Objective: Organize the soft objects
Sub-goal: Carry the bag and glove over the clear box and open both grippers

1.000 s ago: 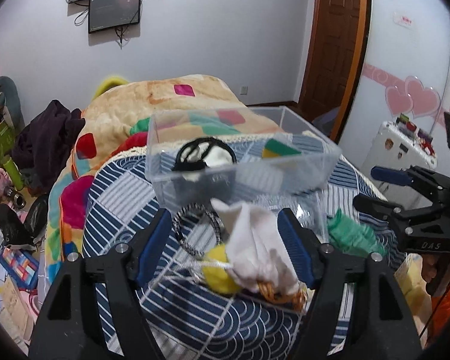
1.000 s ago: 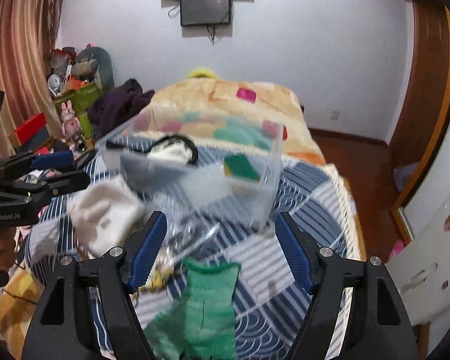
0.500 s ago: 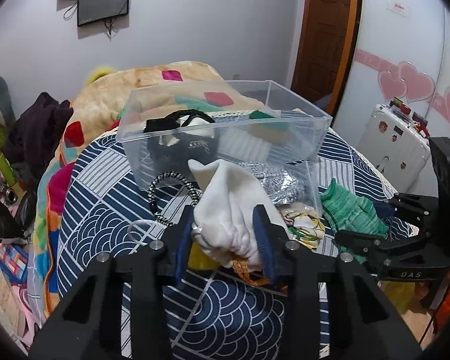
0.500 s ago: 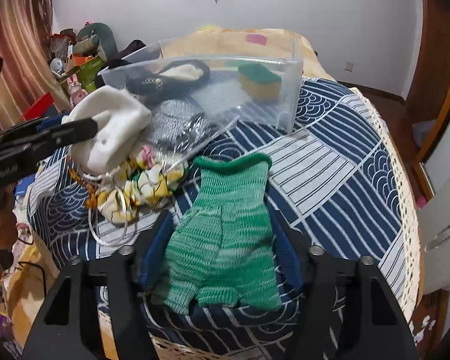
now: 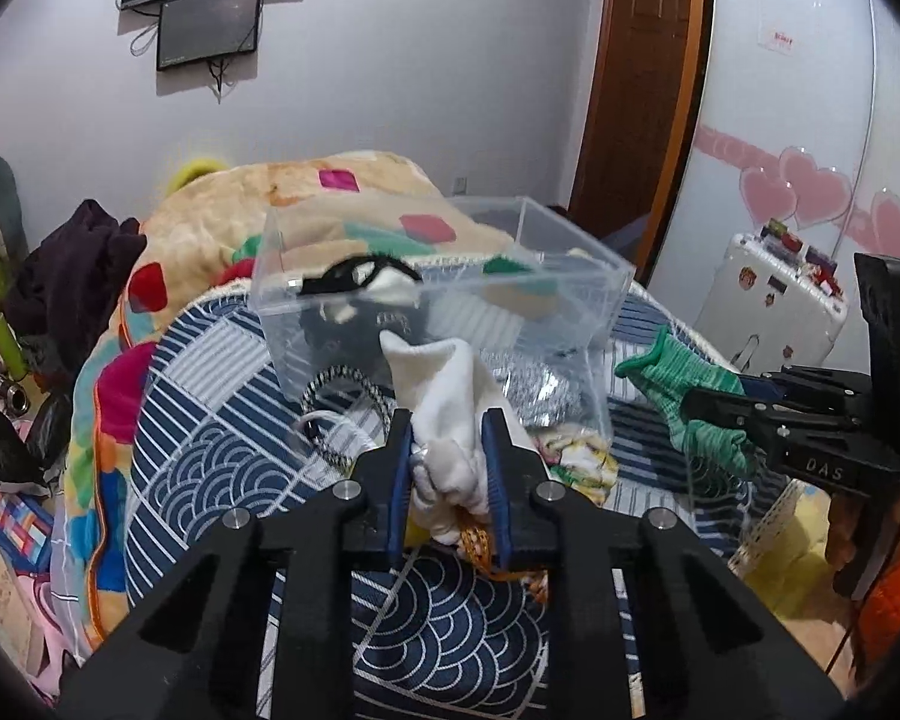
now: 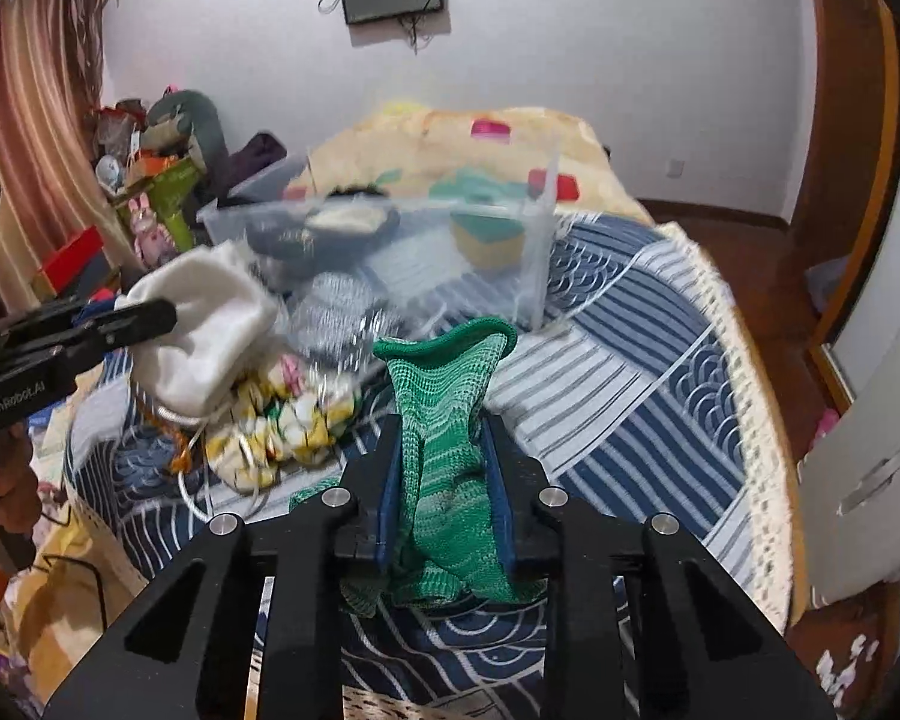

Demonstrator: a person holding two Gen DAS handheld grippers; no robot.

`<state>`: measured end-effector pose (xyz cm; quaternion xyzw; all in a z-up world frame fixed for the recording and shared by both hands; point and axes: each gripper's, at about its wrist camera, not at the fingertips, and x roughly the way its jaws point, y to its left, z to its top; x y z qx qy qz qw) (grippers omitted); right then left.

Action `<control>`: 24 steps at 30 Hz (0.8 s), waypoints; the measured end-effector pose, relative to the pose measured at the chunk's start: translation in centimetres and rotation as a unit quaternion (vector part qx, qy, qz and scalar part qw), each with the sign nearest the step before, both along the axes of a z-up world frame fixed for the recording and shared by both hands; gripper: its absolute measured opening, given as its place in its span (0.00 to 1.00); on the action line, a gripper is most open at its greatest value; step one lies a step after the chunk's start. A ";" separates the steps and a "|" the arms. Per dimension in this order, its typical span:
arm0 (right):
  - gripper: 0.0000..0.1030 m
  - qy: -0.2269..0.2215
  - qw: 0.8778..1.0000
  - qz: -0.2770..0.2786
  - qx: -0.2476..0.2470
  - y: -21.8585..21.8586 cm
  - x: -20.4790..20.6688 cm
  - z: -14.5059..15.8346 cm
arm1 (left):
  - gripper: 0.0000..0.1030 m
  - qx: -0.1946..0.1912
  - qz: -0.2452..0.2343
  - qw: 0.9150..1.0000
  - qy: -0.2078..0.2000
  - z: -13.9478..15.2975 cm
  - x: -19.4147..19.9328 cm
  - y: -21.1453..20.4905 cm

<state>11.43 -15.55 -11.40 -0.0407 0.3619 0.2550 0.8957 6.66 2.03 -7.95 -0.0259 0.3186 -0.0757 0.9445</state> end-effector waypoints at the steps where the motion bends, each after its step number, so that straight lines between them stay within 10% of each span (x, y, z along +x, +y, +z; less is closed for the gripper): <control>1: 0.22 -0.005 1.000 -0.003 0.005 -0.1 0.1 0.4 | 0.21 -0.003 -0.001 1.000 -0.004 0.4 0.0 0.0; 24: 0.22 -0.115 0.991 0.006 0.064 3.0 3.9 7.7 | 0.21 -0.018 0.038 0.996 -0.082 6.5 4.1 1.8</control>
